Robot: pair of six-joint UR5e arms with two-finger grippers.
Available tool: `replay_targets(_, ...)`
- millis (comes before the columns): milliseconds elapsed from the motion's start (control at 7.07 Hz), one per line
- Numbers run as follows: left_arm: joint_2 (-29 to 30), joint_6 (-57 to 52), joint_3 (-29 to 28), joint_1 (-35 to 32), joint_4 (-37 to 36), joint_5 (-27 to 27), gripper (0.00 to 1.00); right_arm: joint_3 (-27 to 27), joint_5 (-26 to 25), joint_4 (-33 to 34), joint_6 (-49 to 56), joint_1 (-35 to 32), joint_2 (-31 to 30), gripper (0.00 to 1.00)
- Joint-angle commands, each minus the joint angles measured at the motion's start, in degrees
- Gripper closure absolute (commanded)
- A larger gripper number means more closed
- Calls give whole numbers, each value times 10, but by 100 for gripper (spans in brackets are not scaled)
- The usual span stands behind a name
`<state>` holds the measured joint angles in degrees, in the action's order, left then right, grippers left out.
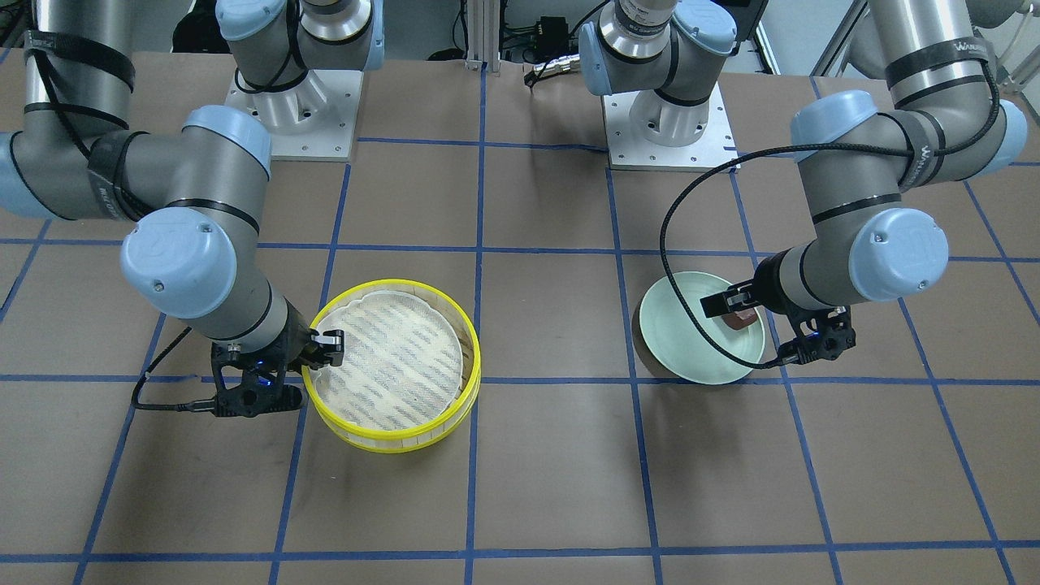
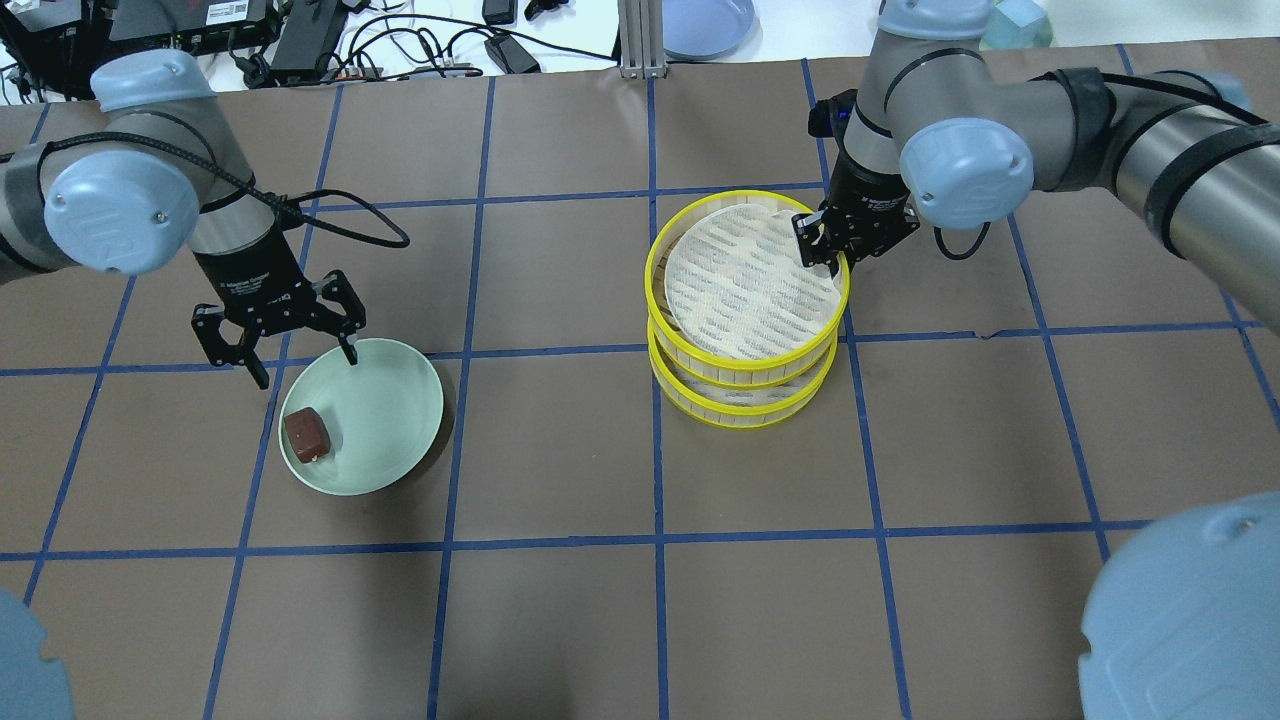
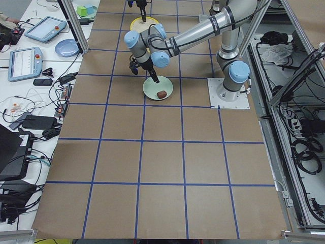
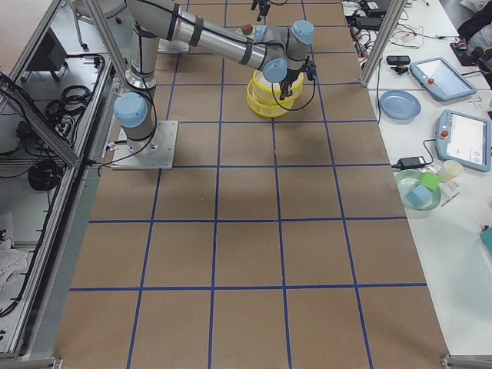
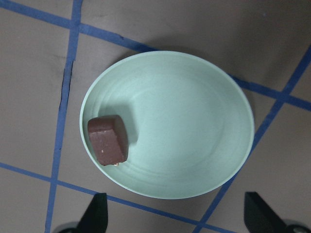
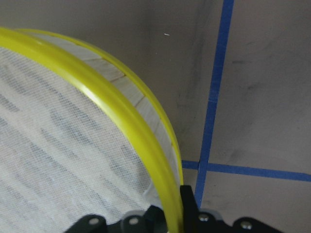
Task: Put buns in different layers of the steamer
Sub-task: 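Grasp brown bun with left gripper while right gripper releases steamer and rises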
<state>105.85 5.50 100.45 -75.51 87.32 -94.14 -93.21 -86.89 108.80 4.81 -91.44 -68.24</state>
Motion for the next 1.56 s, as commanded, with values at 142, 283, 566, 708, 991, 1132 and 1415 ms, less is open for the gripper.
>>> replay_targets(142,33,-20,24,35,-14,-11,1,-11,-8,4,14,-1,1,100)
replay_targets(283,47,-19,24,36,-21,-10,2,-20,-7,7,13,-2,0,100)
replay_targets(566,73,-19,24,36,-32,-10,2,-28,-8,9,13,-2,0,100)
replay_targets(708,85,-20,24,36,-47,-10,5,-28,-8,9,13,-2,-1,100)
replay_targets(991,87,-21,23,36,-47,-10,63,-27,-9,7,10,-1,-5,1)
replay_targets(1132,85,-21,21,36,-47,-10,100,-26,-9,5,11,-1,-14,0)
replay_targets(1415,77,-25,14,36,-47,-10,100,-3,-6,-19,15,0,-98,0)
